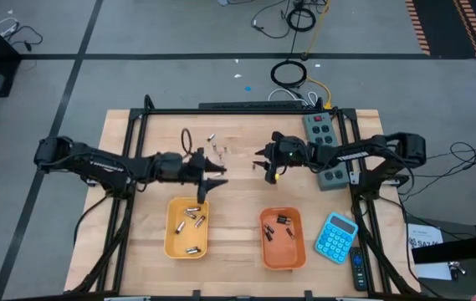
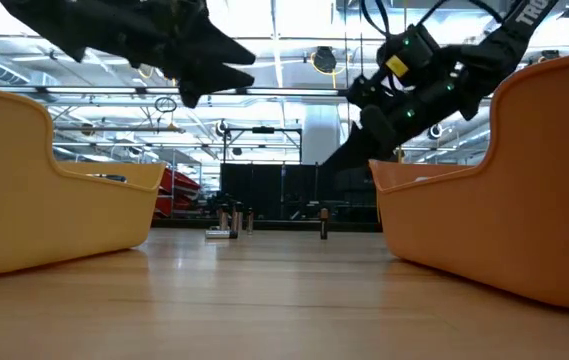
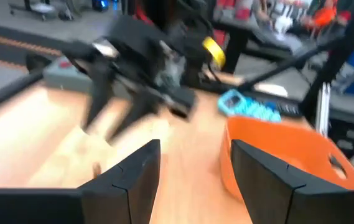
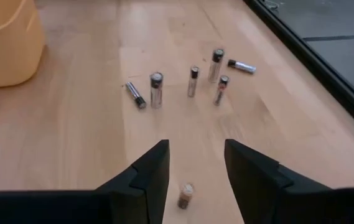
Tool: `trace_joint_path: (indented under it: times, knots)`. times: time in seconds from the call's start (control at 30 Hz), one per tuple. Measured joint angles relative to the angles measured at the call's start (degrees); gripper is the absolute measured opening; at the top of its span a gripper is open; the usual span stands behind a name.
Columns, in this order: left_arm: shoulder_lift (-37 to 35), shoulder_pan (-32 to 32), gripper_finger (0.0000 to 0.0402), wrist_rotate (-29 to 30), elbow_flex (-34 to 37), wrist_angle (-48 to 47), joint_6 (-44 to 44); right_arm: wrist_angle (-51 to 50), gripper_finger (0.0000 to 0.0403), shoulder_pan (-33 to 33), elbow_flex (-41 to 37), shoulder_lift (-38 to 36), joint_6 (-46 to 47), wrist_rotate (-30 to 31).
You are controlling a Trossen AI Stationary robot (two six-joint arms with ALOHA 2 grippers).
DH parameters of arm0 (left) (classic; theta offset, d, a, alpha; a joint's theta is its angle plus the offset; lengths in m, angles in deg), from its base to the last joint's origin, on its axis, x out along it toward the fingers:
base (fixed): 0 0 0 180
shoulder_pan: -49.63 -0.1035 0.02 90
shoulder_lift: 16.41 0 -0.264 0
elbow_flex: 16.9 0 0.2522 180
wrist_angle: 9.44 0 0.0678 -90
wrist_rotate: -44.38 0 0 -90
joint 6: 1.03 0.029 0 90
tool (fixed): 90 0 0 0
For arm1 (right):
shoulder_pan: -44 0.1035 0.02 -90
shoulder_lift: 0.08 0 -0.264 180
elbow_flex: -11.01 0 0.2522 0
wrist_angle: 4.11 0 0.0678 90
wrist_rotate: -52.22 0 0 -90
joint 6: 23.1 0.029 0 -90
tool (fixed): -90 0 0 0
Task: Sort batteries
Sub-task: Put the black battery into the orange bin
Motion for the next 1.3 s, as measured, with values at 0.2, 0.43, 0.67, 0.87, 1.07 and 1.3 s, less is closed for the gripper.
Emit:
trace_joint_path:
  times: [0.2, 0.43, 0.67, 0.87, 1.07, 1.3]
  knots:
    - [0.0, 8.03, 0.0205, 10.53, 0.04, -5.14, -0.02, 5.73, 0.0146, -3.86, -4.54, 0.07, 0.5, -5.2]
    - [0.0, 11.47, 0.0205, 12.53, 0.04, -4.93, 0.01, 4.92, 0.0156, -4.45, -4.69, 0.07, -0.26, -5.42]
    - [0.0, 12.22, 0.0205, 12.74, 0.04, -5.07, 0.01, 3.73, 0.0189, -5.89, -4.69, 0.07, 1.12, -5.25]
    - [0.0, 12.24, 0.0205, 12.74, 0.04, -5.12, 0.01, 3.54, 0.0198, -5.96, -4.69, 0.07, 1.32, -5.19]
    - [0.0, 12.24, 0.0205, 12.74, 0.04, -5.1, 0.01, 9.32, 0.0198, -5.96, -7.75, 0.07, 0.77, -5.15]
    - [0.0, 12.24, 0.0205, 12.74, 0.04, -5.1, 0.03, 16.56, 0.0198, -5.98, -11.59, 0.07, 0.72, -5.0]
